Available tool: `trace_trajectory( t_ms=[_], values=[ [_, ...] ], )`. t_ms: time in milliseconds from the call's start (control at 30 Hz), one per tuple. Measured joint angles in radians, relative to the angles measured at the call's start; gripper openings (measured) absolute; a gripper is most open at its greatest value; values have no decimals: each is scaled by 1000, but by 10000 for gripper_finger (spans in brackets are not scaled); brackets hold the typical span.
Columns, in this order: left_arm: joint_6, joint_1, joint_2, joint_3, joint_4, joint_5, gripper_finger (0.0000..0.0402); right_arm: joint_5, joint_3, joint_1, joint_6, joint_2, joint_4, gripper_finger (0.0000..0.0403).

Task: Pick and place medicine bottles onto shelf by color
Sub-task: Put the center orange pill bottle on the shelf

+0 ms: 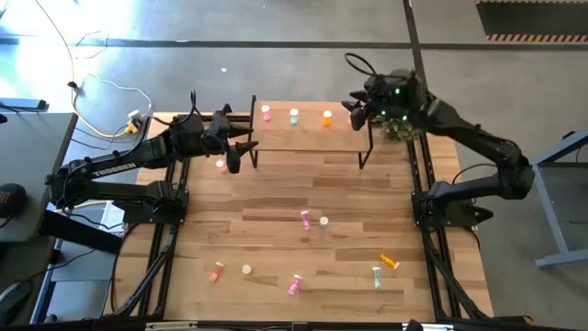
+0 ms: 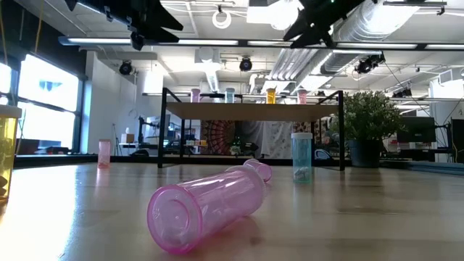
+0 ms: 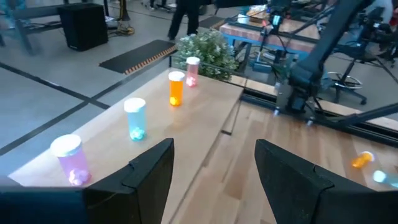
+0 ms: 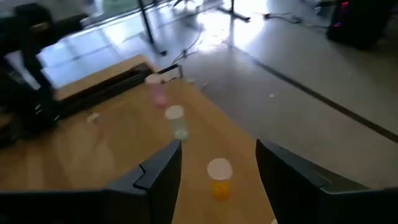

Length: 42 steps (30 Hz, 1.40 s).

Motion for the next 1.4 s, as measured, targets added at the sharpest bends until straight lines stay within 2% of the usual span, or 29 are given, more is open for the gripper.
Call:
trace_trajectory(
  t_ms=[233,400,633,767,1100,1400],
  values=[
    [0,52,6,0,0,0,215,-307,37,-82,-201,113,-162,197],
    [-2,73,6,0,15,0,215,-417,36,-90,-300,215,-169,197],
    [-24,79,6,0,15,-3,215,-423,34,-56,-357,314,-125,197],
    [-27,79,6,0,15,-3,215,-373,34,-43,-354,345,-107,197],
    [-27,79,6,0,15,-3,215,-257,34,-30,-334,360,-102,197],
    [-27,79,6,0,15,-3,215,-243,34,-30,-334,360,-63,197]
  ],
)
